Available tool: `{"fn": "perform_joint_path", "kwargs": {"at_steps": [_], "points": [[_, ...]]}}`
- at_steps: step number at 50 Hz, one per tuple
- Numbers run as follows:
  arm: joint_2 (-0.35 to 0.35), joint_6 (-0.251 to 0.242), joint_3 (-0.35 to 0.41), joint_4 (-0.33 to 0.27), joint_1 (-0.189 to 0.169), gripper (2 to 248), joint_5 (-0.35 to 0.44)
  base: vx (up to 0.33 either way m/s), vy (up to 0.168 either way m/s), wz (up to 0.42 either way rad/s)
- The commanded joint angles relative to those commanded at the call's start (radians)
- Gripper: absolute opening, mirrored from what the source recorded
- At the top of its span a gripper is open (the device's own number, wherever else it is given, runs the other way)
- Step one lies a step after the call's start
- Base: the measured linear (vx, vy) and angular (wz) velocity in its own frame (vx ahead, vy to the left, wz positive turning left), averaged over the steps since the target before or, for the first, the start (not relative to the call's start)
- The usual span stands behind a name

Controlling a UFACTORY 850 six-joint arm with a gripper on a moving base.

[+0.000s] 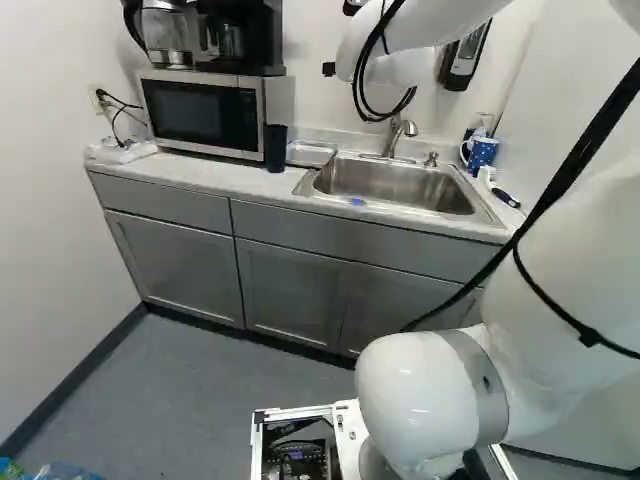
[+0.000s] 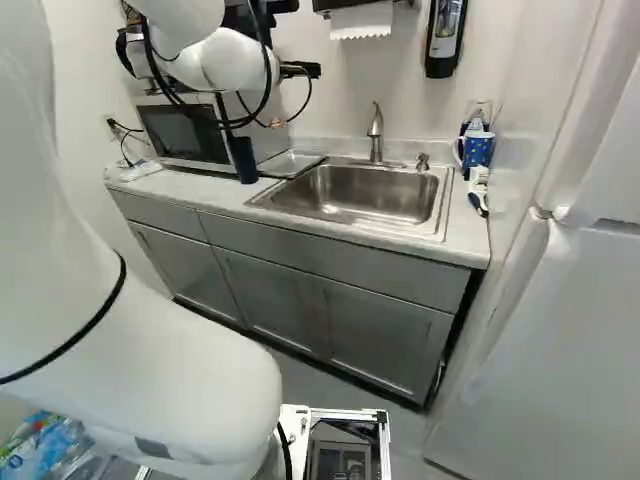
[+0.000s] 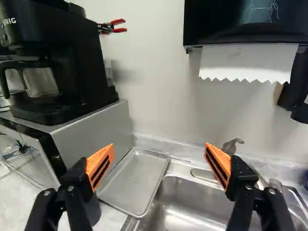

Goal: Rinse the cup and place it in the tray

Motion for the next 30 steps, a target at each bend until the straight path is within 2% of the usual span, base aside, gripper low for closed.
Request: {"fn": "perform_joint_path", "kwargs": {"at_steps": [30], "points": [[0.0,0.0,0.0,0.0,0.0,247,0.0,0.043,-0.075,0.002]]}}
